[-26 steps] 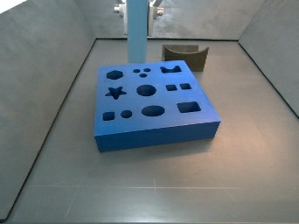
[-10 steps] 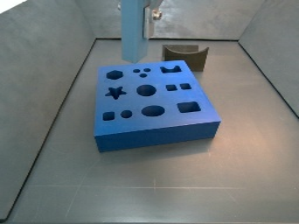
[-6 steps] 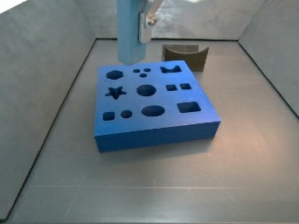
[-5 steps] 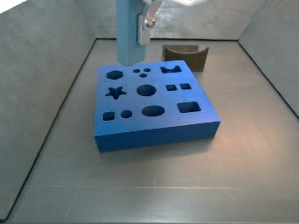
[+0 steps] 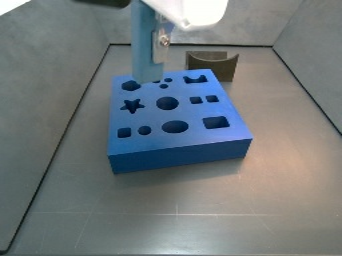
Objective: Pick up the rectangle object. Move to above the board. Insert the rectangle object.
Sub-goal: Insert the rectangle object.
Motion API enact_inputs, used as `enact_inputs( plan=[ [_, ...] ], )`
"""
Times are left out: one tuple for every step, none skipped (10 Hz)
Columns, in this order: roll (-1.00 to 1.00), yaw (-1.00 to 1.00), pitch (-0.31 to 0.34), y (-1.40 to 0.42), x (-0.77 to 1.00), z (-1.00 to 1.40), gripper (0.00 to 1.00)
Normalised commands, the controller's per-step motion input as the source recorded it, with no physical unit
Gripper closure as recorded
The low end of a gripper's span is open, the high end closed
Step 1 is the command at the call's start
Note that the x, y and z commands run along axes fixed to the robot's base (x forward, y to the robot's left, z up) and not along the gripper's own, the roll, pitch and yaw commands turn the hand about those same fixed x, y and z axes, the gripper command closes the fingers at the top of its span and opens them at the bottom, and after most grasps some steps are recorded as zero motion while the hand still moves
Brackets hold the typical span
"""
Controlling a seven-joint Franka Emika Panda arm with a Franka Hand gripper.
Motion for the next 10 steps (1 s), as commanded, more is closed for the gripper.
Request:
enact_inputs(
  plan=[
    [0.0,-1.0,-0.034,0.0,0.0,-0.27,1.0],
    [-0.02,-1.0,-0.034,-0.02,0.0,-0.15,1.0],
    [0.0,0.0,0.0,-0.03,0.0,-0.01,1.0],
    [-0.04,-0.26,0.0,-0.09,0.71,0.0,1.0],
    [-0.1,-0.19,-0.157,-0.21,0.86,0.0,1.0],
    [-0.09,-0.12,-0.077,-0.23,0.96,0.01,1.0],
    [-0.06,-0.1,-0.006,-0.24,0.99,0.0,1.0],
    [-0.05,-0.1,0.0,-0.24,1.0,0.0,1.0],
    [-0.04,-0.1,0.0,-0.25,1.0,0.0,1.0],
    [0.0,-0.13,-0.031,-0.24,0.99,0.0,1.0]
  ],
)
